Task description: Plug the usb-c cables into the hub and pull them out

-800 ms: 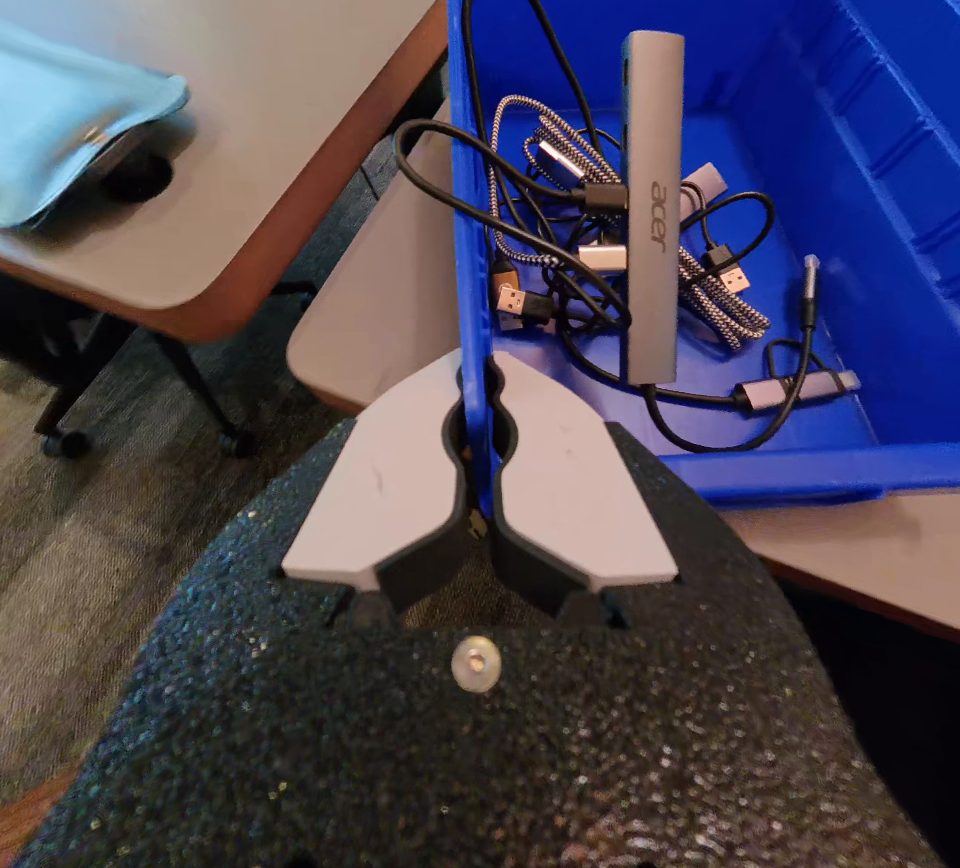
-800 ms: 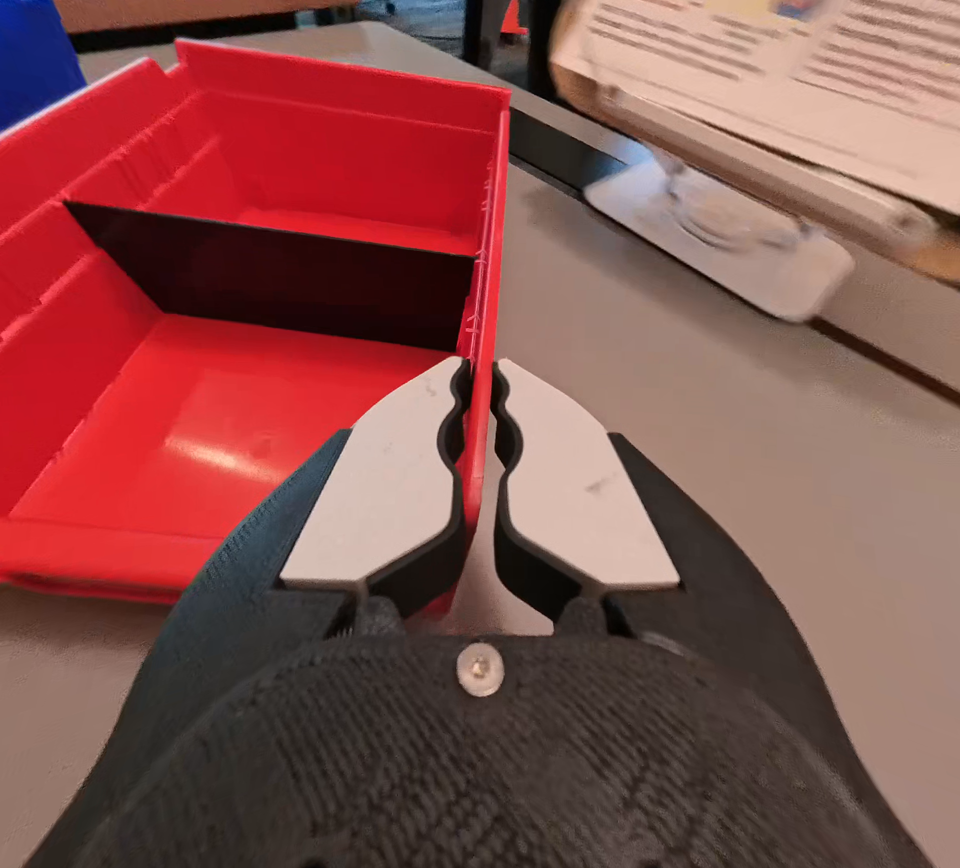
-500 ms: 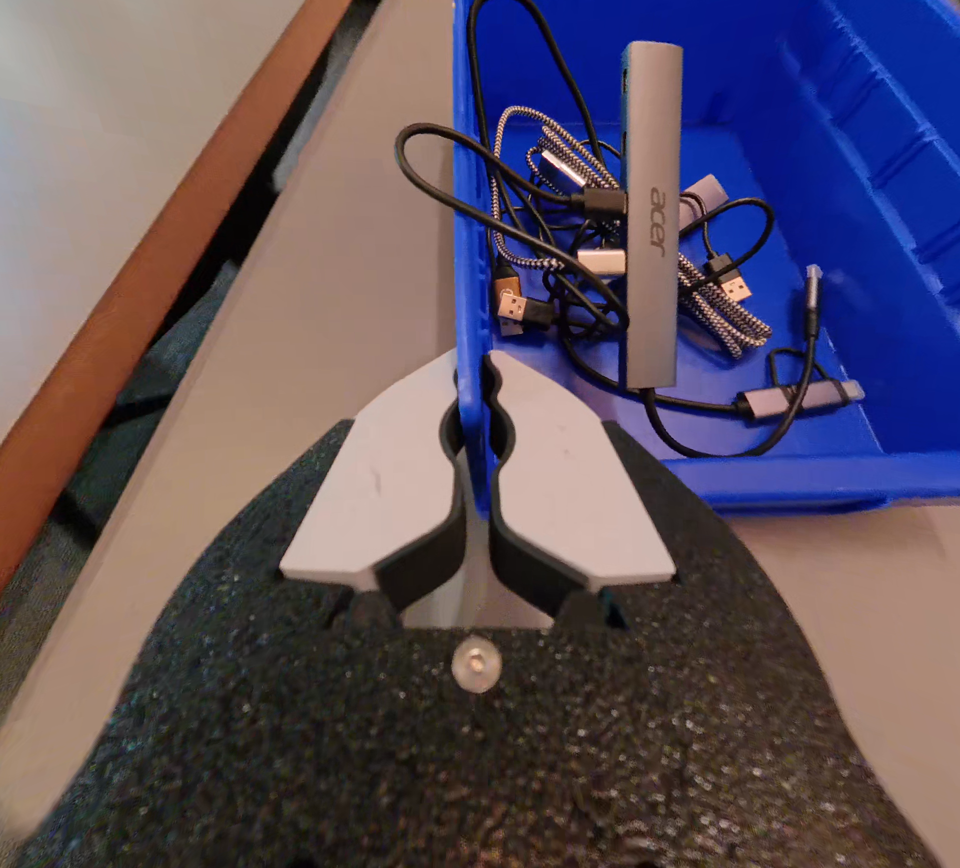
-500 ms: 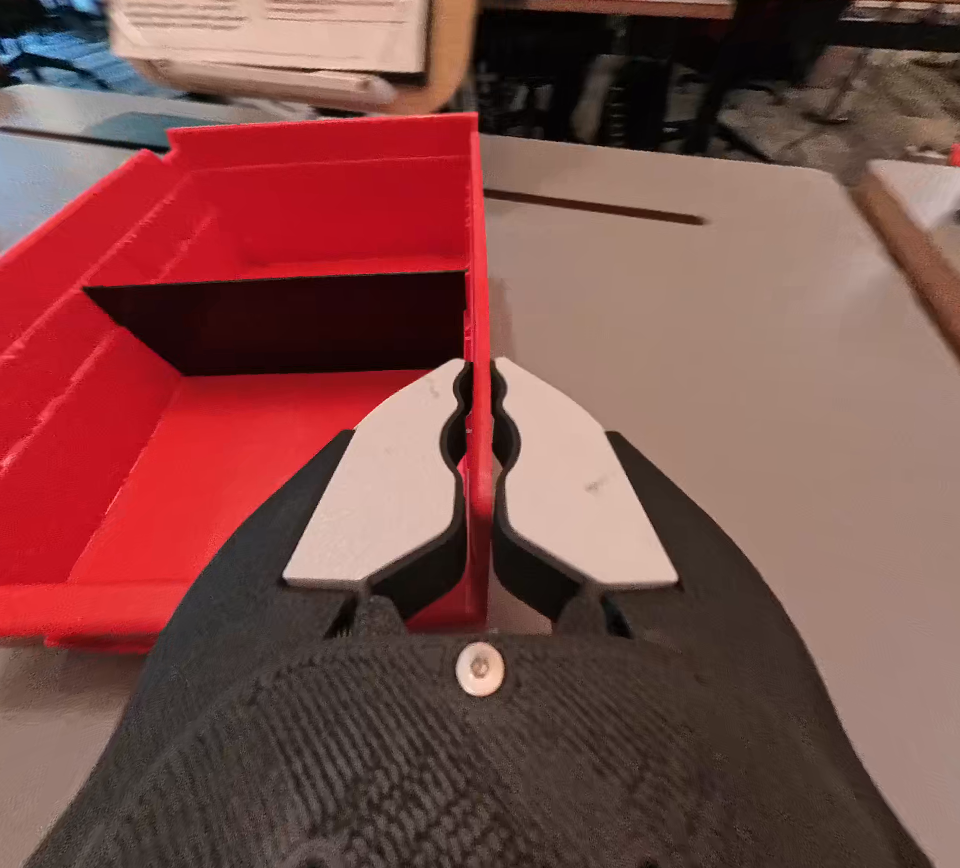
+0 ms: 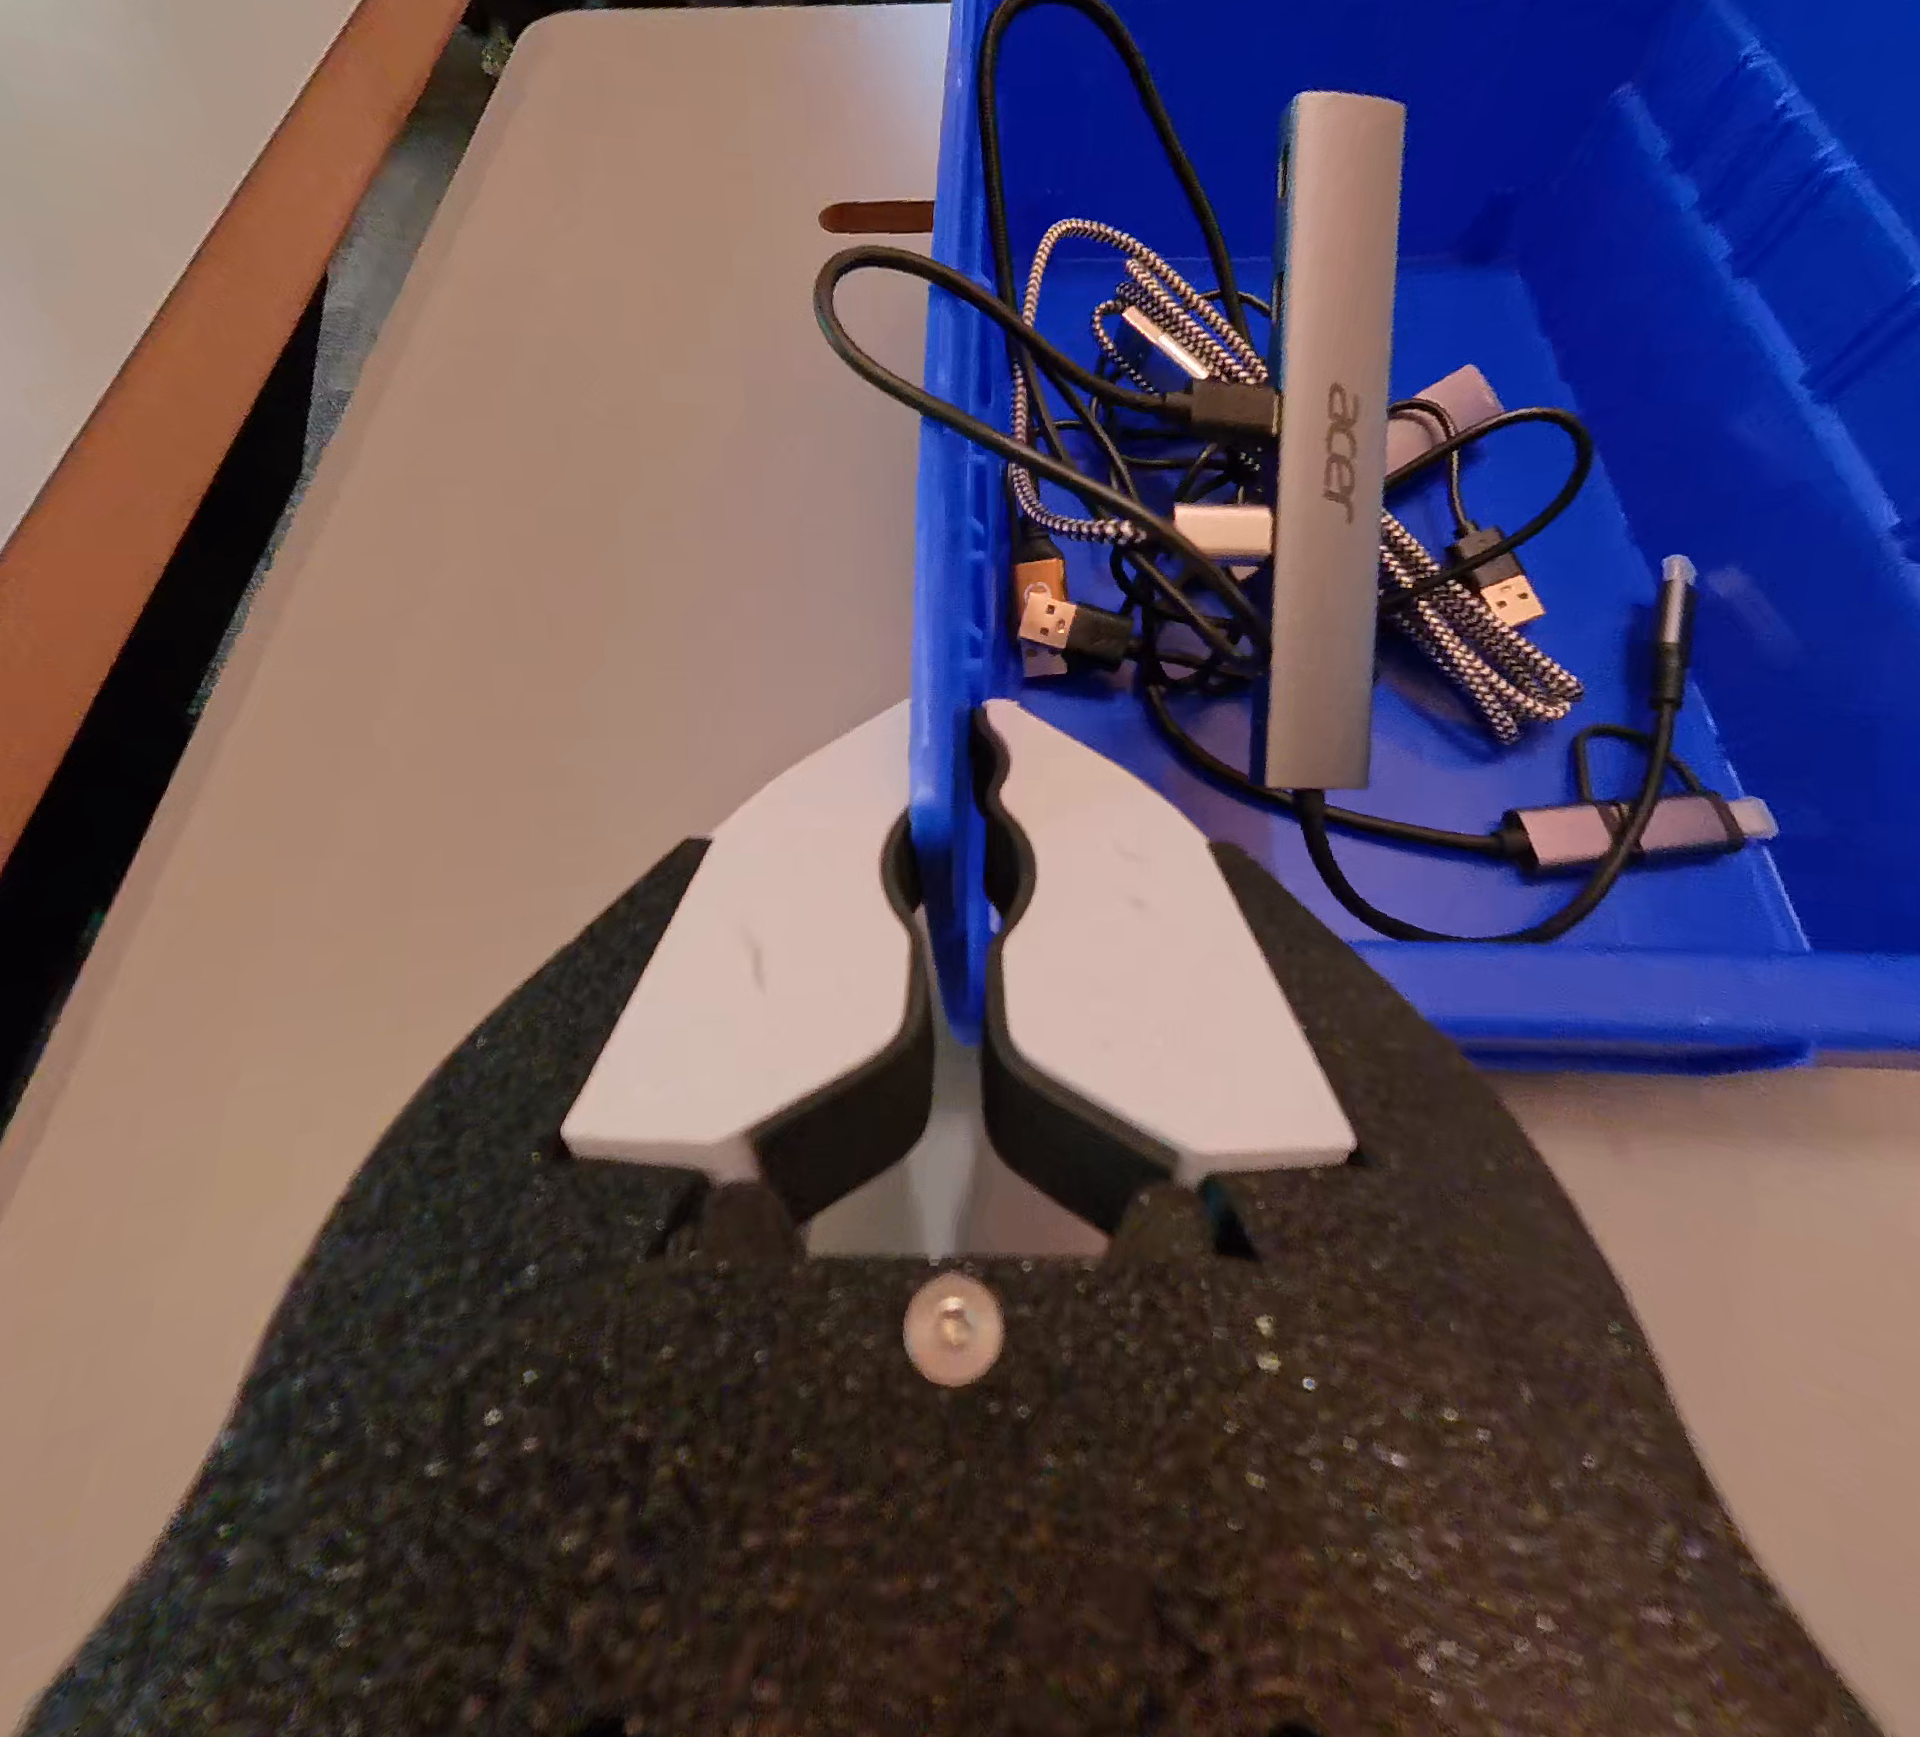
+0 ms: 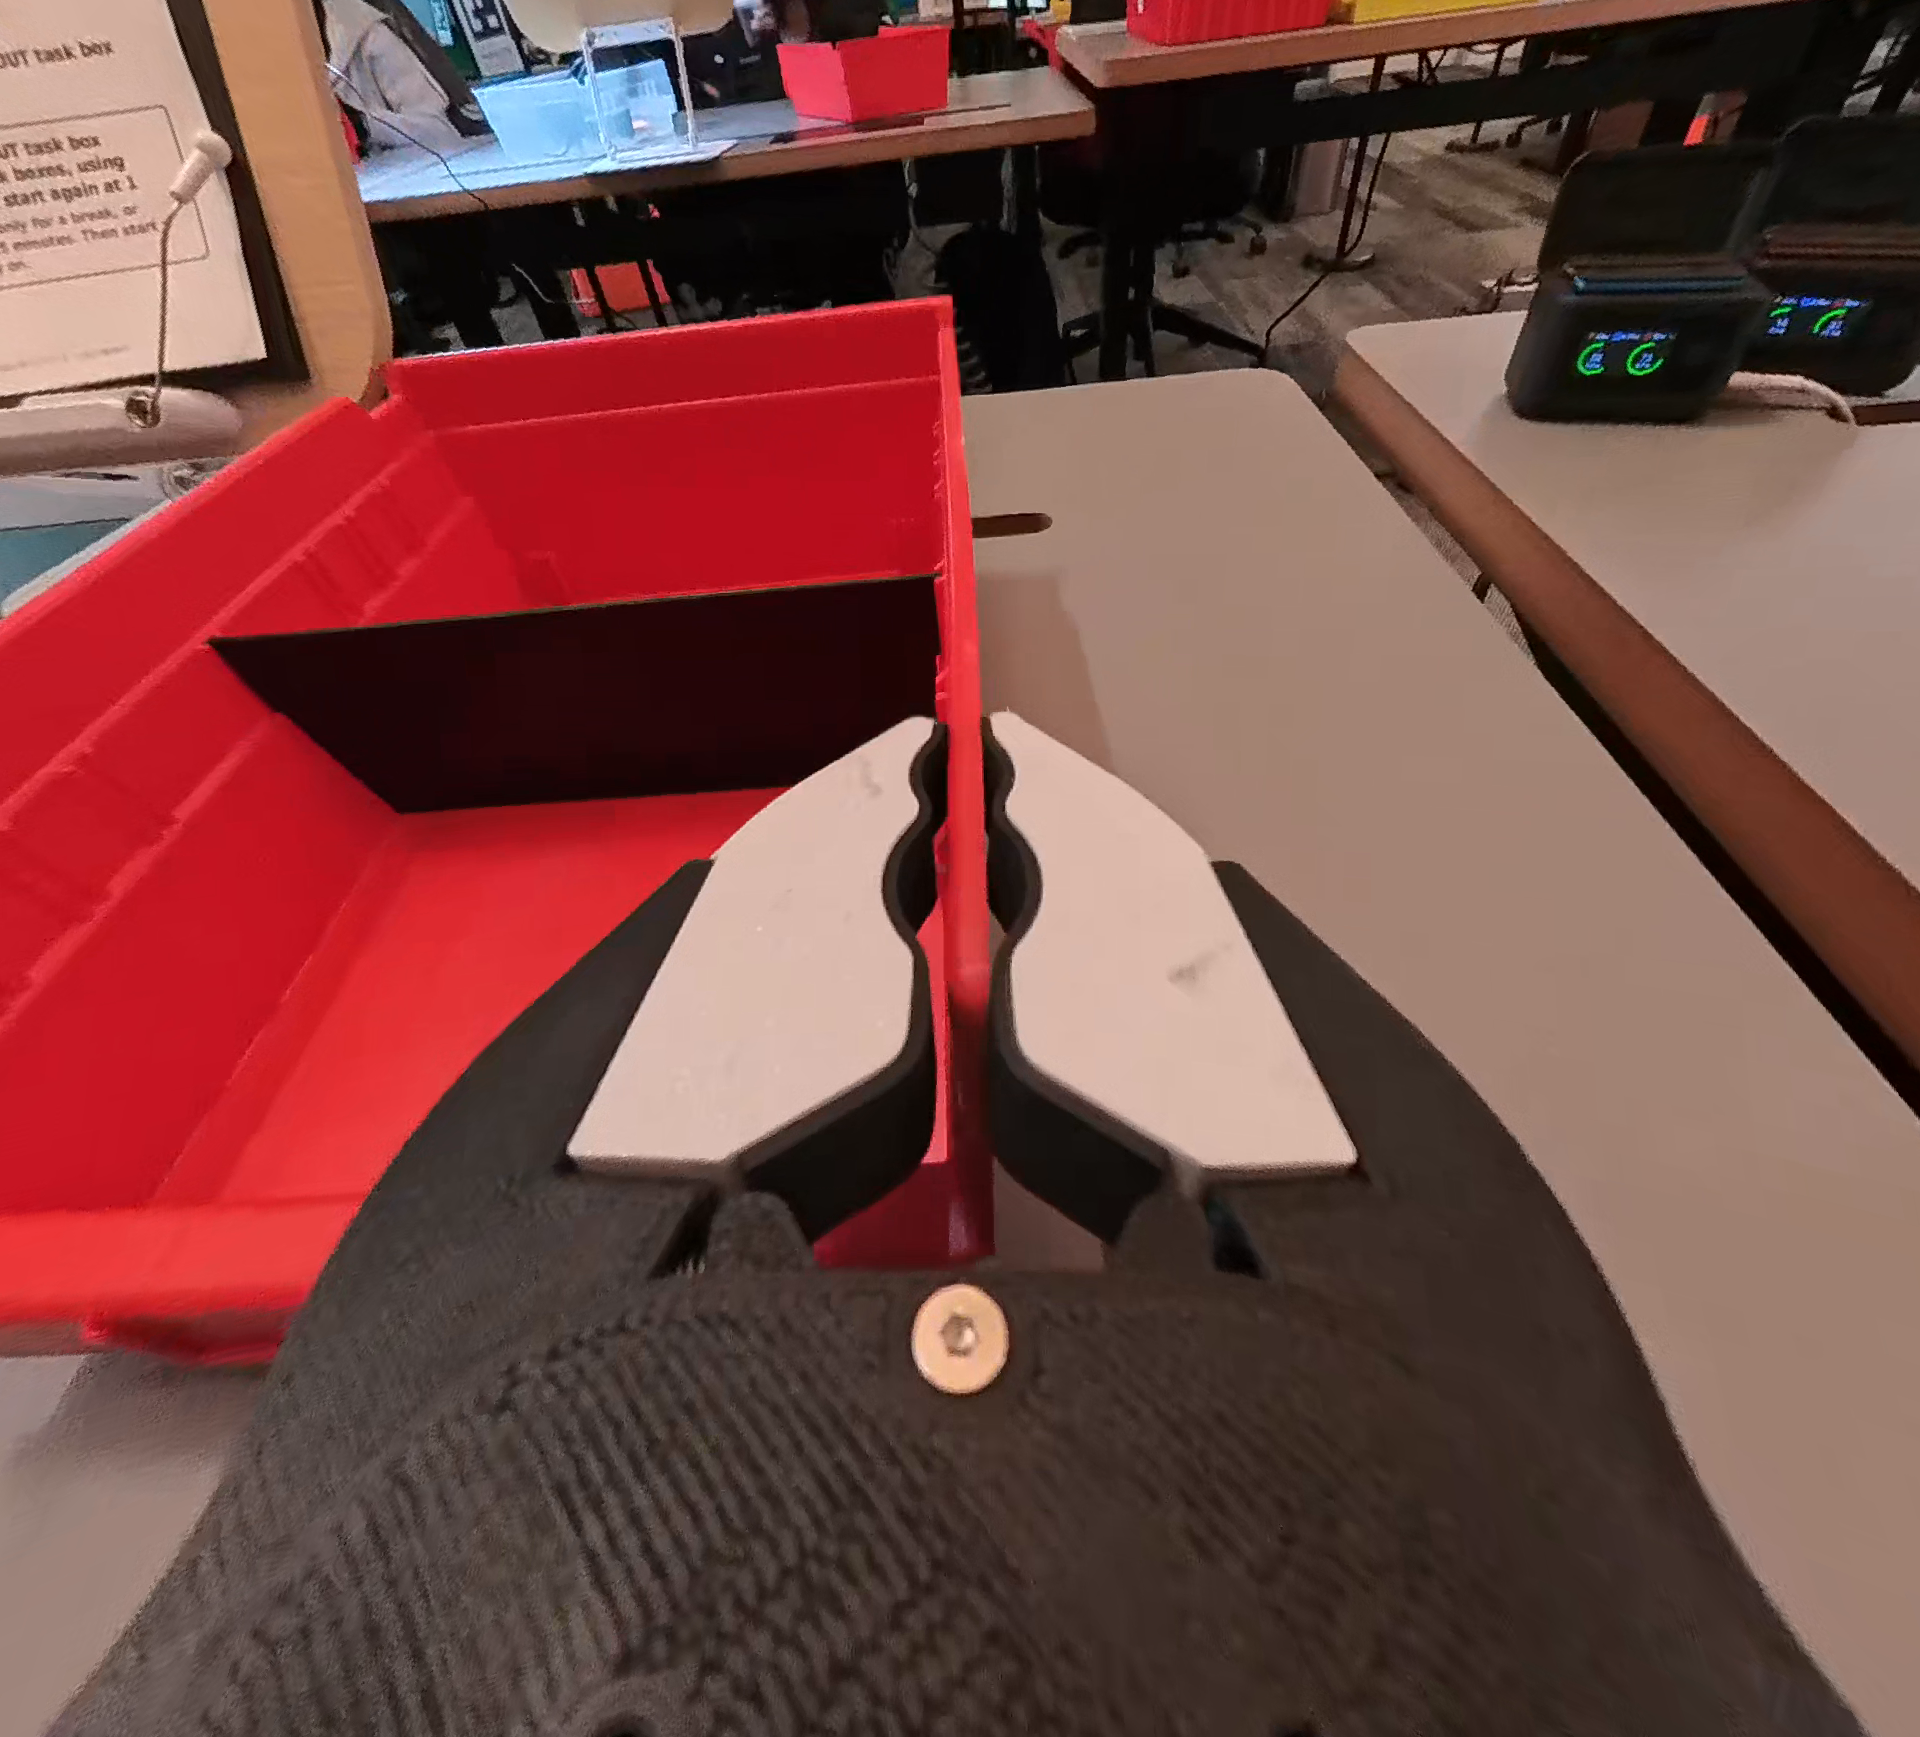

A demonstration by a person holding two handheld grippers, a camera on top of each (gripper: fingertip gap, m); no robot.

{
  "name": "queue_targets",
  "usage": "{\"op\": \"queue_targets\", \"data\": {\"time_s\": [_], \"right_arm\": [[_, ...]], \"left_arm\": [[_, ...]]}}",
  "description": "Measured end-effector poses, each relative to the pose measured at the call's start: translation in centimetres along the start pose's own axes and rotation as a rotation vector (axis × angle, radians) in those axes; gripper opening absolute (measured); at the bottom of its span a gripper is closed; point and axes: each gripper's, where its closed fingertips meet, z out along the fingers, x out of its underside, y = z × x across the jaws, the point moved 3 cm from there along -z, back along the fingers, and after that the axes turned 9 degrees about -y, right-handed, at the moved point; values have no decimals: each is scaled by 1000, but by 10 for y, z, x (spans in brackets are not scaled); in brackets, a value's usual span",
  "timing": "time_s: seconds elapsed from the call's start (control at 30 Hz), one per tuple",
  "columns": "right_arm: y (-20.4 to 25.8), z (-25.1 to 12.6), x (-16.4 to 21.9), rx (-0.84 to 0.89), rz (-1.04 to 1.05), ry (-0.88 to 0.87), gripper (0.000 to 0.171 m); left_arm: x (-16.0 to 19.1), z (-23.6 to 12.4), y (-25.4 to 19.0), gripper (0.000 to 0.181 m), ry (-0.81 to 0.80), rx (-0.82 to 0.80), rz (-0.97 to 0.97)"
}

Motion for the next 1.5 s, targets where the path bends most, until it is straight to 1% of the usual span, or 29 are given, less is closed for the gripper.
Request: {"op": "queue_targets", "data": {"time_s": [0.03,0.1,0.13,0.17,0.2,0.27,0.33,0.43,0.5,0.53,0.6,0.7,0.8,0.83,0.9,0.97,1.03,1.1,1.17,1.3,1.4,1.5], "right_arm": [[0,0,0,-1,2,-8,4],[1,-2,0,-8,-7,-8,4],[3,-5,-2,-17,-26,0,5],[3,-12,-9,-7,-47,-31,10],[3,-20,-22,11,-72,-91,22],[9,-40,-48,15,-148,-187,38],[28,-53,-69,-31,-215,-224,53],[81,-58,-83,-205,-285,-220,74],[122,-61,-82,-355,-256,-192,85],[140,-63,-82,-413,-222,-194,85],[171,-69,-82,-526,-156,-212,82],[199,-76,-70,-624,-150,-168,80],[210,-80,-63,-662,-175,-144,80],[211,-81,-64,-667,-175,-144,79],[212,-82,-67,-667,-167,-154,76],[212,-82,-67,-670,-158,-157,73],[211,-82,-66,-678,-151,-145,73],[212,-82,-65,-681,-151,-142,72],[214,-83,-65,-693,-148,-142,71],[219,-85,-66,-701,-157,-149,71],[222,-87,-66,-707,-164,-152,70],[224,-88,-65,-713,-168,-151,70]], "left_arm": [[0,0,0,4,0,1,12],[1,-4,1,7,15,-9,48],[0,-11,4,19,14,-61,66],[-5,-21,5,24,-19,-111,77],[-10,-31,0,24,-67,-126,83],[-19,-50,-22,42,-154,-85,140],[-23,-59,-45,39,-179,-58,247],[-20,-49,-72,42,-67,-1,333],[-16,-32,-77,45,54,0,314],[-12,-23,-79,49,118,8,283],[-8,-5,-78,49,225,-12,223],[-6,13,-68,48,342,-83,231],[-5,24,-63,36,409,-100,199],[-5,26,-63,28,417,-87,194],[-7,27,-66,23,385,-68,205],[-11,25,-69,23,340,-62,250],[-25,18,-76,22,250,-56,292],[-45,6,-83,22,155,-54,334],[-74,-12,-91,22,46,-63,366],[-145,-57,-111,22,-169,-66,430],[-186,-87,-129,22,-259,-34,499],[-215,-111,-147,22,-285,3,596]]}}
